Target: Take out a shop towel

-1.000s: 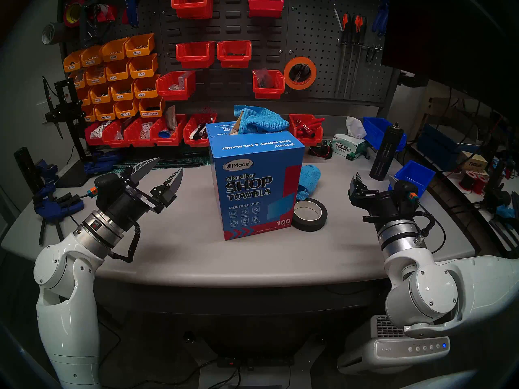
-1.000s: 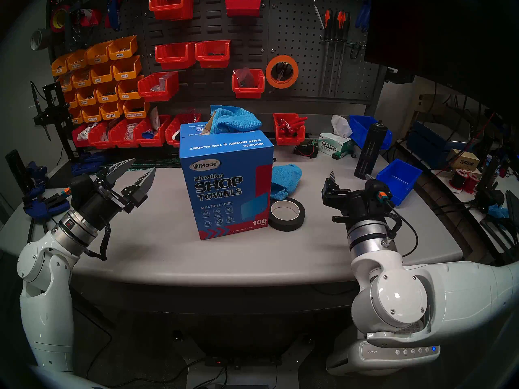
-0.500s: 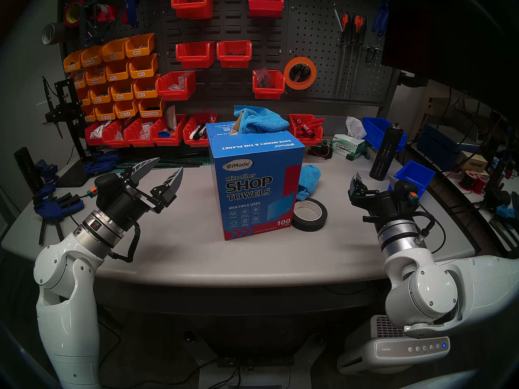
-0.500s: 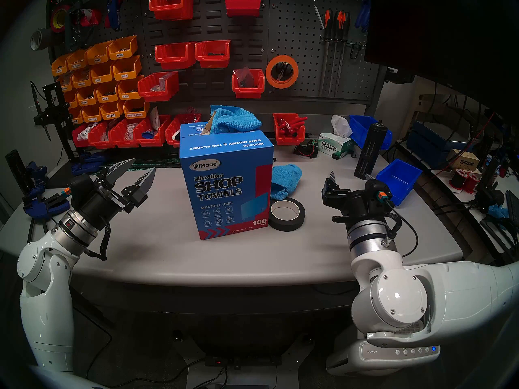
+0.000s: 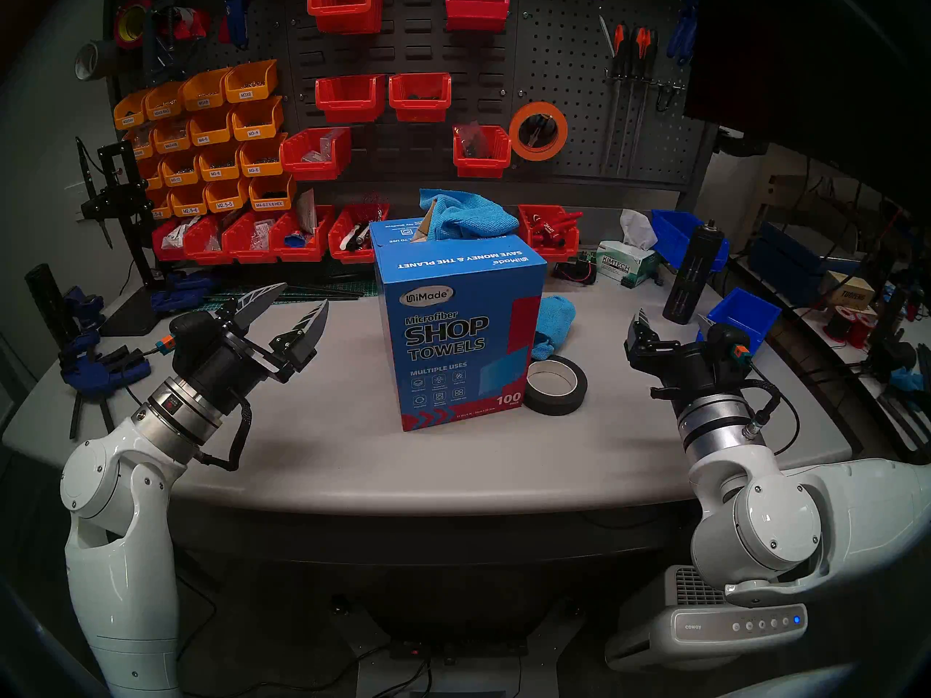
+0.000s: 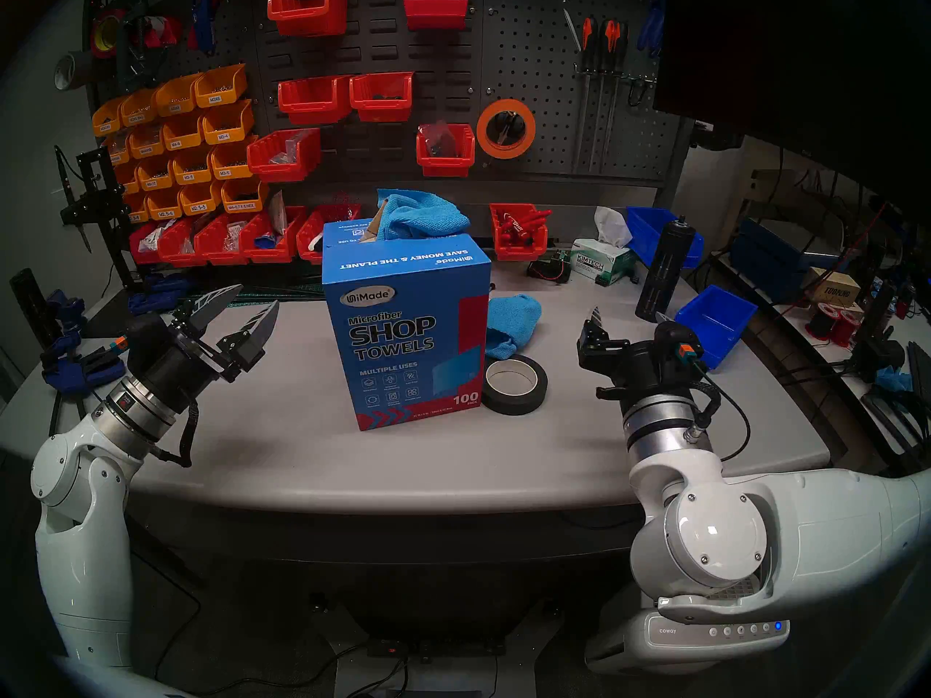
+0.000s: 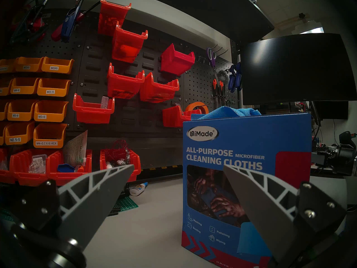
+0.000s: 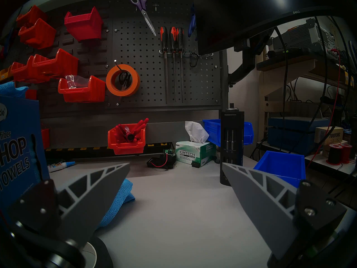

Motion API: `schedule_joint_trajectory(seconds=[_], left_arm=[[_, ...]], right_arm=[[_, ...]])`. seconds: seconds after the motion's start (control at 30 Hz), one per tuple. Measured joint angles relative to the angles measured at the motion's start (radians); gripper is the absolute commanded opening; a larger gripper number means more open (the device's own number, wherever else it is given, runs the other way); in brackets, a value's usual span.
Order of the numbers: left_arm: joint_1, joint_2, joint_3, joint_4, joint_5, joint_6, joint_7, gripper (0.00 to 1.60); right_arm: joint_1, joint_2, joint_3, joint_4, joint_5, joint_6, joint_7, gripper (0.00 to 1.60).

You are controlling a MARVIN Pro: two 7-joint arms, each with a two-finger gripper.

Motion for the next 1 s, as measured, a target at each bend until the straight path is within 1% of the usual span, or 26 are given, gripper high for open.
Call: schedule_joint_trajectory(seconds=[1.0], left_arm=[[0.000,0.000,0.000,0.000,0.000,0.000,0.000,1.60]], right_arm=[[0.000,0.000,0.000,0.000,0.000,0.000,0.000,1.60]])
